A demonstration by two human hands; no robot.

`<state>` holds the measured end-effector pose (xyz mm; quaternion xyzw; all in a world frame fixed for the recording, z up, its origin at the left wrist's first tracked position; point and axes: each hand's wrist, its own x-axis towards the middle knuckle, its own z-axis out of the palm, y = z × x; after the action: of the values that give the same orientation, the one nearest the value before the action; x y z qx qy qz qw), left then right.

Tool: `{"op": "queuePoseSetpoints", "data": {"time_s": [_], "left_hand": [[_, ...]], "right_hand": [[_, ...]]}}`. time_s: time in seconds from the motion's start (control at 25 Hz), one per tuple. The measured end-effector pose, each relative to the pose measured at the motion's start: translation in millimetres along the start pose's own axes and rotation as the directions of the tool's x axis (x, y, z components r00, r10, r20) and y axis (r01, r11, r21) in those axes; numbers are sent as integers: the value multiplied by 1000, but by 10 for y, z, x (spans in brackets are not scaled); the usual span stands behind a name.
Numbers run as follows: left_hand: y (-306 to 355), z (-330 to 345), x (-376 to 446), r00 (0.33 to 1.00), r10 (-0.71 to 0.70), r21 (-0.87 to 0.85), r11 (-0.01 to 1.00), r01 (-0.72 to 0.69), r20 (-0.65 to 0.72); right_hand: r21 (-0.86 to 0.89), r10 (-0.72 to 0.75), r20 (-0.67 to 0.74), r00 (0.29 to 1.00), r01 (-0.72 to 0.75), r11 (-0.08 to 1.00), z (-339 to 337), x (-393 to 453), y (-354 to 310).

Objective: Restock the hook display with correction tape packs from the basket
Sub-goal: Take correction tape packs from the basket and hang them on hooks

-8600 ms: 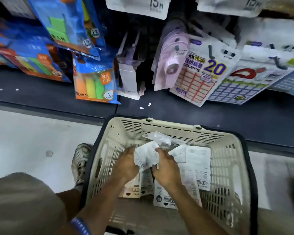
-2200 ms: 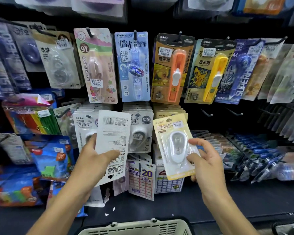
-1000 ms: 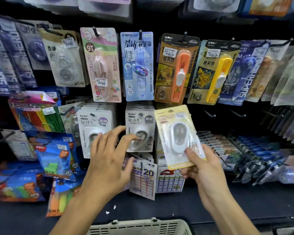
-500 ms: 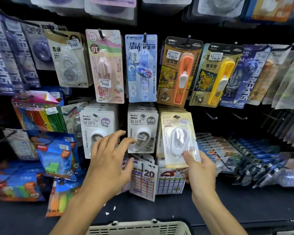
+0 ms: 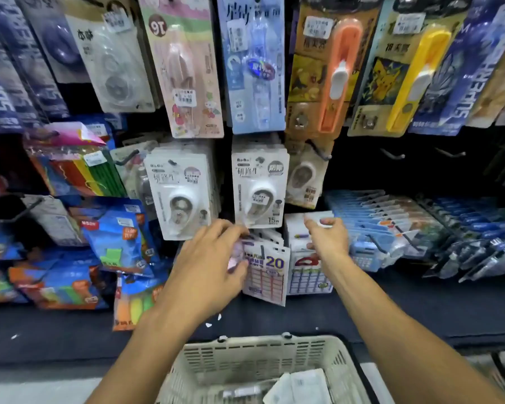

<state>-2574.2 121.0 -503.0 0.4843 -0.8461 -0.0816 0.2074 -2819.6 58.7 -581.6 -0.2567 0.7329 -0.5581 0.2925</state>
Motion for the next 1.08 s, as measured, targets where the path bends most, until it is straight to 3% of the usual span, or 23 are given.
{"op": "queuePoseSetpoints", "data": {"time_s": [0.08,0.12,0.2,0.32,0.44,0.52,0.6,0.72,0.8,0.92,1.04,1.08], "left_hand": [[-71,255,-91,972,-22,4,1000,21,233],[-113,453,-179,921,-30,20,1000,24,388],[-257,993,-492,752,-70,-30,992,119,655],[-553,1831,-1303,539,-256,-73,854,514,802],[-703,2513,-2085,329,-369,41,717,696,869],[-704,2858,-2290,305,-388,22,648,761,870],[-644,3086,-2228,323,-401,-67,536,842,857],[-564,3428,-2047,251,-408,-145,274,951,878],[-560,3618,-2011,206,-469,-156,145,977,859],[-583,3749,-2019,136,-529,-210,-82,974,838],[-557,3764,-2004,133,-503,-238,-152,959,854],[-556,3761,-1998,123,-464,-256,-234,938,877]], "right_hand": [[-37,-100,-62,993,98,994,-105,-337,590],[-79,-125,-38,991,121,989,-152,-530,928],[-263,-108,106,988,133,956,-250,-891,1598],[-558,249,342,906,-18,830,-450,-1262,2477],[-798,506,394,767,11,603,-764,-1371,3074],[-862,537,378,755,74,502,-792,-1325,3245],[-819,414,355,838,66,569,-677,-1278,3299],[-717,332,243,912,-62,694,-444,-1250,3359],[-610,369,188,910,-186,770,-373,-1270,3482],[-517,462,180,868,-316,796,-306,-1250,3591],[-534,526,174,832,-369,760,-310,-1215,3631],[-543,549,169,818,-387,745,-308,-1186,3644]]}}
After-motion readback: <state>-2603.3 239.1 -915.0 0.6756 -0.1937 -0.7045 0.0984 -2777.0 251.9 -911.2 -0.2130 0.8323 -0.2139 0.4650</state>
